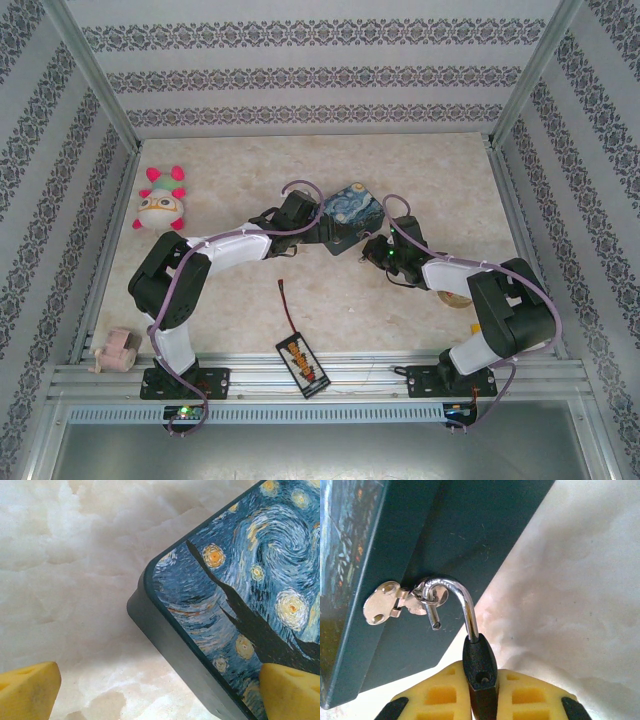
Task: Unlock a padlock with a key
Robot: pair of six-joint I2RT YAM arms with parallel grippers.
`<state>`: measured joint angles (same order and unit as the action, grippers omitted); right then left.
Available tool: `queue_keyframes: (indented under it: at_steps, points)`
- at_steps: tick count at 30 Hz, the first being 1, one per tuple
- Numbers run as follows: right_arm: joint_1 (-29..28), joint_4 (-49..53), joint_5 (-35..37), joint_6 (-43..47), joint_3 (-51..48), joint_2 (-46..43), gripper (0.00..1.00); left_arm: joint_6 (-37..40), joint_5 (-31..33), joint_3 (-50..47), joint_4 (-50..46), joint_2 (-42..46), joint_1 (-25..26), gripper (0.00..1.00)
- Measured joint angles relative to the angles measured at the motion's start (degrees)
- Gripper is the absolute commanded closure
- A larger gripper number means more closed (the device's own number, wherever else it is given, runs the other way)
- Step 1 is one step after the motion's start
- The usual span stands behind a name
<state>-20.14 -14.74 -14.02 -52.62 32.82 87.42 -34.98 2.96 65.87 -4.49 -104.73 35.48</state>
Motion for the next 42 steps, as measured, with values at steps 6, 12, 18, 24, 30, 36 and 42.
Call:
queue_keyframes:
  at_steps: [6,12,18,24,30,36,42]
  points:
    - [-0.2,-0.8,0.9,-1.5,-0.2,-0.7,1.00,0.0,-0.5,-0.3,0.4,0.1,-0.1,0.00]
    - [-0.8,-2.2,2.0,-3.3,-1.2,-1.4,1.00,0.0,-1.0,-0.6,0.5,0.3,-0.4,0.00]
    - [-1.1,-3.5,3.4,-4.9,-1.6,-1.3,1.00,0.0,-1.3,-0.6,0.5,0.3,-0.4,0.00]
    - [-1.1,-6.4,4.2,-6.7,-1.9,0.6,1.00,-0.2,-1.3,-0.6,0.5,0.3,-0.4,0.00]
    - [-1.1,-10.7,4.7,-8.7,-2.7,2.8,1.00,-0.2,-1.3,-0.6,0.5,0.3,-0.4,0.00]
    - [-1.1,-14.8,5.7,-10.2,-3.6,4.1,1.00,-0.2,-1.3,-0.6,0.4,0.3,-0.4,0.00]
    - [-1.1,-17.3,6.0,-11.1,-3.9,5.1,1.00,-0.2,-1.3,-0.6,0.5,0.3,-0.4,0.00]
